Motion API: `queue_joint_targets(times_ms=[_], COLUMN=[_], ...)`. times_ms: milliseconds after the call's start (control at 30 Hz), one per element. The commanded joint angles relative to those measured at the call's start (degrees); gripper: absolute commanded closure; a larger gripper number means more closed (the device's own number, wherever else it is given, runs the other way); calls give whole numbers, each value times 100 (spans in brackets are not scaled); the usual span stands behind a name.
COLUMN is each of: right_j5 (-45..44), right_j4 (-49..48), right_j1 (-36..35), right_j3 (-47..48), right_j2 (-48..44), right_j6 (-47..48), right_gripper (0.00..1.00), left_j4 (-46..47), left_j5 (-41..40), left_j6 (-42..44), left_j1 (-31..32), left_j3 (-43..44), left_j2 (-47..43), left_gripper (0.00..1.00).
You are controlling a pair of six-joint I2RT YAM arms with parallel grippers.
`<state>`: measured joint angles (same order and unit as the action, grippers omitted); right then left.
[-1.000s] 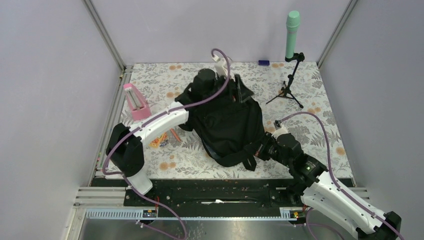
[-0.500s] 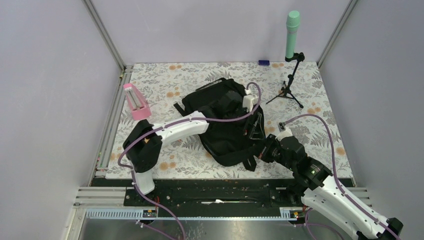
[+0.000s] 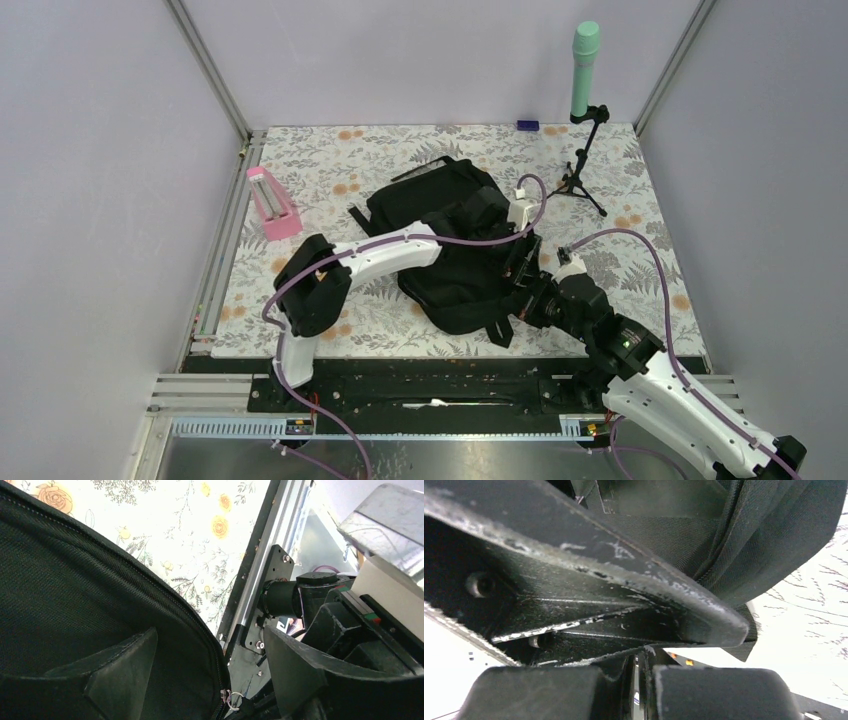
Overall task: Pack the student bag
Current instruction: Zip the student bag at the center of the board.
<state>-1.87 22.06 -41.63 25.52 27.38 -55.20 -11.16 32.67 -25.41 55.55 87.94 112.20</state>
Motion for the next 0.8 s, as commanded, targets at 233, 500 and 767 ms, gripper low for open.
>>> queue_joint_targets(times_ms=[233,500,767], right_j5=[-154,420,801], right_j4=[-53,-201,-1128], right_j1=[-52,-54,-214], right_j3=[390,426,210], right_j2=[-56,161,489], right_j6=[264,235,-126], right_gripper=[100,100,100], left_j4=[-448,1155,2211], left_j5=[-677,-1581,-2291], left_j6=[183,-903,-1228], left_j1=[308,-176,-690], left_j3=[707,796,952], left_j2=[533,494,561], left_gripper=[85,100,100])
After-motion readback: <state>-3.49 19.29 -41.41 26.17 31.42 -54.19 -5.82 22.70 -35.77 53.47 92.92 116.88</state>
